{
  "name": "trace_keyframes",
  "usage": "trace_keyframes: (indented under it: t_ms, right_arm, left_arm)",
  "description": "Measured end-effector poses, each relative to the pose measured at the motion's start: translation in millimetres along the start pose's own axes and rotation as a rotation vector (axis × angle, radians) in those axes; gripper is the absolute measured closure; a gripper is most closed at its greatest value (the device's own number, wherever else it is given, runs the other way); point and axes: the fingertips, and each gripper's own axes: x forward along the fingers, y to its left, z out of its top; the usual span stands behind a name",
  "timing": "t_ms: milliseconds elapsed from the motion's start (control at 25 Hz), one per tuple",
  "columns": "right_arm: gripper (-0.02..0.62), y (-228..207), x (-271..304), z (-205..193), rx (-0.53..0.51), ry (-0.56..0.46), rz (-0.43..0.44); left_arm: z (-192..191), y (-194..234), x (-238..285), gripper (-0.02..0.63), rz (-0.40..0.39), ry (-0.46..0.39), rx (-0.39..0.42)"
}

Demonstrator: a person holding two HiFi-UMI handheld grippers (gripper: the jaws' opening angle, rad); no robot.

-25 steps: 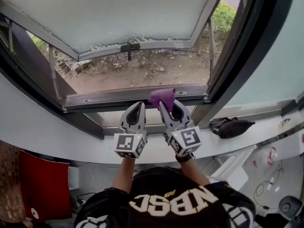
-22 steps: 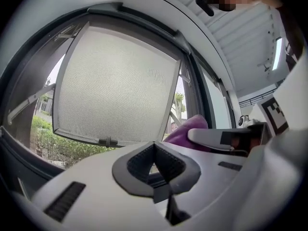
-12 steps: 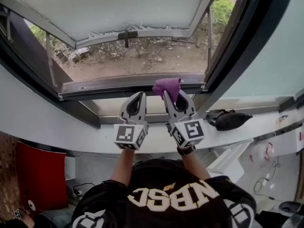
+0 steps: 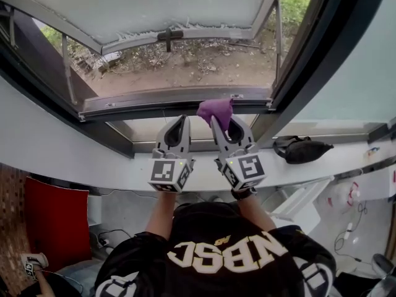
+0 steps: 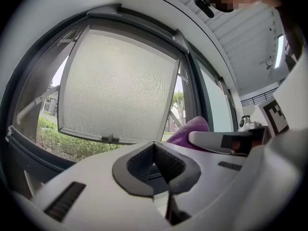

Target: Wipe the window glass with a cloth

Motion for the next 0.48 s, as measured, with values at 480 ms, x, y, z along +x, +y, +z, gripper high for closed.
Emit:
trace_keyframes:
  t_ms: [480]
  right_arm:
    - [0.499,-3.4,-5.7,-20.8,0.038,0.045,0.045]
  left_arm:
    - [-13.5,1.9,-15.5,0.583,0.069,0.028,-0.002]
